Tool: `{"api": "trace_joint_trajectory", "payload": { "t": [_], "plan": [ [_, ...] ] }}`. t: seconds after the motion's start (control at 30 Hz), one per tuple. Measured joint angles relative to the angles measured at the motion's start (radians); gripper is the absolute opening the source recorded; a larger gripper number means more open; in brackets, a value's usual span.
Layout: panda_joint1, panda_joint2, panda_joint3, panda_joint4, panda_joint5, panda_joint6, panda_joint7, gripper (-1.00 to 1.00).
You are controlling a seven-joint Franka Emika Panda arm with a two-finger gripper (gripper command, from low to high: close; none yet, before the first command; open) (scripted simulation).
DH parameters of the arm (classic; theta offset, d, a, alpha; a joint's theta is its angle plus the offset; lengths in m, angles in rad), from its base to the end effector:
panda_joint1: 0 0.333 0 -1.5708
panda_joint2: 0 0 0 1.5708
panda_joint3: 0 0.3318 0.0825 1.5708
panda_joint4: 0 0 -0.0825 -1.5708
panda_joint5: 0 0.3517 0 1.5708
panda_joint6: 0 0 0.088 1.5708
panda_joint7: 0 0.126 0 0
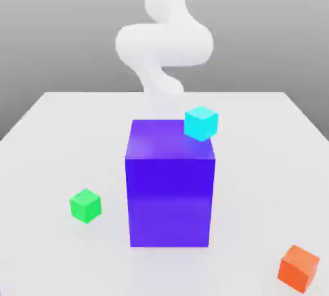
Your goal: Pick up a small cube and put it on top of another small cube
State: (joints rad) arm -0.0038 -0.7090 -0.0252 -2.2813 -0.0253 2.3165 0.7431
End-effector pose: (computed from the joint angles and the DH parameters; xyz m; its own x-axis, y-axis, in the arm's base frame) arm 0.3483 -0.0146 0.6873 0.5263 -0.6843 0.5047 -0.5146 -0.7288 -0.4517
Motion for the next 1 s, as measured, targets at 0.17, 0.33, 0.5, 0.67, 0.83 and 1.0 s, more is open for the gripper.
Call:
{"api": "trace_joint_trajectory", "payload": {
  "t": [0.17,0.33,0.5,0.67,0.83,1.0],
  "plan": [
    [0.0,0.185,-0.067,0.039,-0.041,0.033,-0.125,0.0],
    [0.001,0.364,-0.145,0.076,-0.051,0.067,-0.269,0.0],
    [-0.011,0.546,-0.217,0.112,-0.017,0.101,-0.442,0.0],
    [-0.067,0.733,-0.261,0.149,0.054,0.135,-0.64,0.0],
    [-0.145,0.921,-0.25,0.187,0.13,0.165,-0.841,0.0],
    [-0.247,1.106,-0.22,0.226,0.188,0.194,-1.029,0.0]
  ]
}}
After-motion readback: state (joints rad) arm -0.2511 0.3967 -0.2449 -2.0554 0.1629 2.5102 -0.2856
